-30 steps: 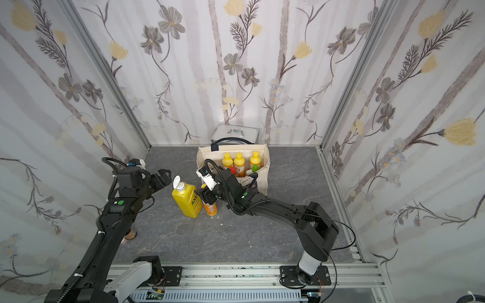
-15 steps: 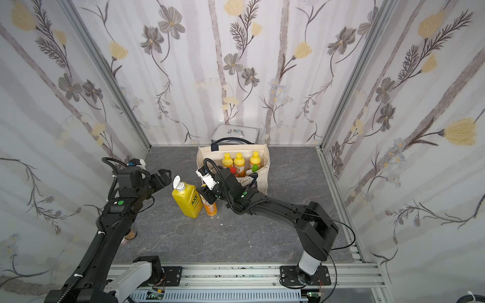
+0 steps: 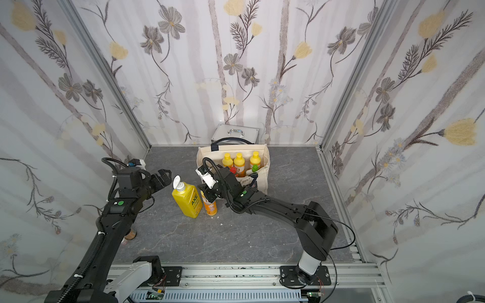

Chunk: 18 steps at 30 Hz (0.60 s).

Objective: Pack dish soap into the shopping bag
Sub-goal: Pick up the bottle of dish soap at the center of the board.

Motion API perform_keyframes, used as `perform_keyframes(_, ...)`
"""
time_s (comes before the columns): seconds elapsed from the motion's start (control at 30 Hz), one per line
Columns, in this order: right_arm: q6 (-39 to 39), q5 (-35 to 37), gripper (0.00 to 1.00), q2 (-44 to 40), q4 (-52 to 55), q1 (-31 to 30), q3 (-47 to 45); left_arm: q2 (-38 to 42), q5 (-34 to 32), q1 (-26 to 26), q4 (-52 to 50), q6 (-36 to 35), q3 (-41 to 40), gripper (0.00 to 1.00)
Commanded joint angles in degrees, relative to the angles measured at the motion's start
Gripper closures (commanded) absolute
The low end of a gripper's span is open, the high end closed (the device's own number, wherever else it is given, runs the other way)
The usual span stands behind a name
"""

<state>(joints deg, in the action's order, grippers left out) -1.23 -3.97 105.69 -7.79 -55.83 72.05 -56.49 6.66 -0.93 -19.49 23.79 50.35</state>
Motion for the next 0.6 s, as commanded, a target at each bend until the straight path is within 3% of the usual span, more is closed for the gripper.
perform_keyframes(0.0, 1.48, 2.26, 0.81, -0.14, 1.74, -0.57, 0.97, 0.41, -0.23, -0.04, 1.43, 0.07, -0.16, 0.0)
perform_keyframes(0.2, 1.94, 2.82, 0.91, -0.36, 2.57, -1.28, 1.56, 0.85, -0.46, -0.04, 1.21, 0.01, -0.33, 0.0)
perform_keyframes(0.57, 2.2, 2.68, 0.96, -2.68, 8.73, -1.43, 6.09, 1.38, -0.55, -0.04, 1.01, 0.0, -0.32, 0.0)
